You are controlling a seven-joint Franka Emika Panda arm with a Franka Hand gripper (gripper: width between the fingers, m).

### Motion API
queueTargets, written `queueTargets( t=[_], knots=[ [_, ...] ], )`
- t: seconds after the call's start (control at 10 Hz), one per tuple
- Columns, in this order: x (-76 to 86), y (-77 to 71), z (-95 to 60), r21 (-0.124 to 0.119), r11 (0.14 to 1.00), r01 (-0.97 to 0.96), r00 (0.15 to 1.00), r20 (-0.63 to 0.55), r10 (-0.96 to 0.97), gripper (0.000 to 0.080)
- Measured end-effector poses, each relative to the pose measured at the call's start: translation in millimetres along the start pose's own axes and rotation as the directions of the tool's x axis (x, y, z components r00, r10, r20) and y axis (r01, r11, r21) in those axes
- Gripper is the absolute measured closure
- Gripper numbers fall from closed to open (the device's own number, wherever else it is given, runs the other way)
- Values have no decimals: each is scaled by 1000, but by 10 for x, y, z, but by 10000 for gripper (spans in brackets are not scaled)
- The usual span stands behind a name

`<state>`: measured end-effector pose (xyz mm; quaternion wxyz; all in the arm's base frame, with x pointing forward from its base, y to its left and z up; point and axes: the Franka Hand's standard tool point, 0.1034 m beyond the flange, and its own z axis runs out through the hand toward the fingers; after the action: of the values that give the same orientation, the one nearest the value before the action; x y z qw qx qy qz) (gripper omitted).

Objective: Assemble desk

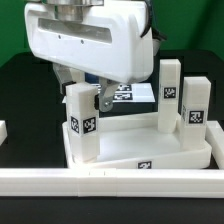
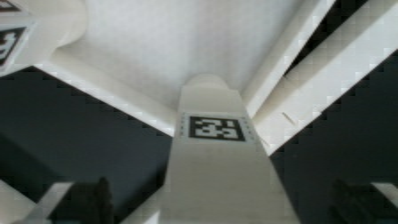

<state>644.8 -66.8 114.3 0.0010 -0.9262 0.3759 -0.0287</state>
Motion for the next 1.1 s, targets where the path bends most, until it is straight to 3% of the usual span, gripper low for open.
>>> queueTargets(
  t=[0.2, 0.5, 1.1],
  knots=[
    [14, 0, -1, 1, 965, 262, 965, -7, -262, 153],
    [3, -27, -4, -11, 870, 492, 870, -12, -492, 151],
    [24, -27, -15, -28, 508, 861, 508, -7, -861, 151]
  ],
)
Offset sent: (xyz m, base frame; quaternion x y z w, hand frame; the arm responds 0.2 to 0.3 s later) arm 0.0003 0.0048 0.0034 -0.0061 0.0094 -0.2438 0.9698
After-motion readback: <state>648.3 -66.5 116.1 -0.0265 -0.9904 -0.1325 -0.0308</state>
